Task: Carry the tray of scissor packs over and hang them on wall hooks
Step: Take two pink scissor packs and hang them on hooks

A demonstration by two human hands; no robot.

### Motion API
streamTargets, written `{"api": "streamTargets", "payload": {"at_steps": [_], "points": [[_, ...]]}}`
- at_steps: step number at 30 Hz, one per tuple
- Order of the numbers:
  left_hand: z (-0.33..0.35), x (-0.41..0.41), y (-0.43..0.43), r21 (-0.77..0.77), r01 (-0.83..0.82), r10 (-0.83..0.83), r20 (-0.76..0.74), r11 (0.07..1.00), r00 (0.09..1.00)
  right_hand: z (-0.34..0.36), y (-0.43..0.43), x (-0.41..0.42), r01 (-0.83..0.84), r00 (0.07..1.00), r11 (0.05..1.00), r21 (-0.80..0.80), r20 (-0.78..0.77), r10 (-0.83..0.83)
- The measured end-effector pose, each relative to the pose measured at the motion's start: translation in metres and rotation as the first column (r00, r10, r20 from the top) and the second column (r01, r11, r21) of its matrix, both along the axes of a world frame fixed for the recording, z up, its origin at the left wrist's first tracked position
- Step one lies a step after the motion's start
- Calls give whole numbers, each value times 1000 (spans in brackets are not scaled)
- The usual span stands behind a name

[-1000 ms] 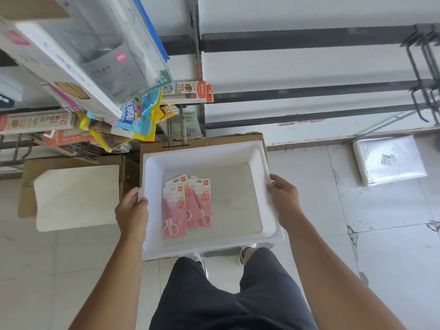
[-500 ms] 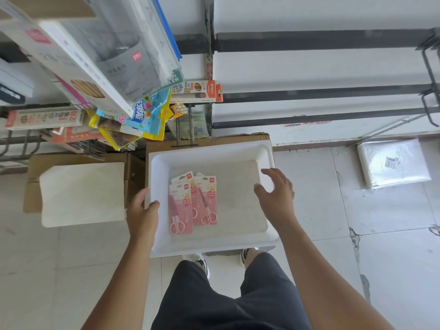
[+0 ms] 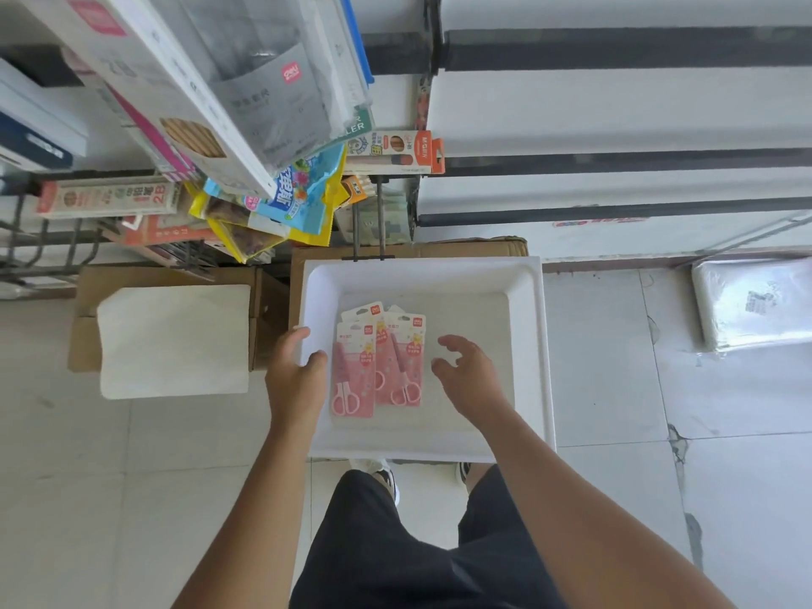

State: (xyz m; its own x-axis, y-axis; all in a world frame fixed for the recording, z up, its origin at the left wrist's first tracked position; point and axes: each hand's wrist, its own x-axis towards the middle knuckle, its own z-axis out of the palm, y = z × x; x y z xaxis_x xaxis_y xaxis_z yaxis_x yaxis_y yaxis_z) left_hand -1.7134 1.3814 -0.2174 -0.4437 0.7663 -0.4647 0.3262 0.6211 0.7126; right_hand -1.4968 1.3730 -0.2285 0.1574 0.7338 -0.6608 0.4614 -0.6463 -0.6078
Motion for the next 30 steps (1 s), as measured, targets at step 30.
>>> {"api": "streamTargets", "payload": {"at_steps": [30], "points": [[-88, 56, 21, -228, 331, -388, -287, 916, 876, -56, 16, -18, 116, 992, 987, -112, -42, -122]]}}
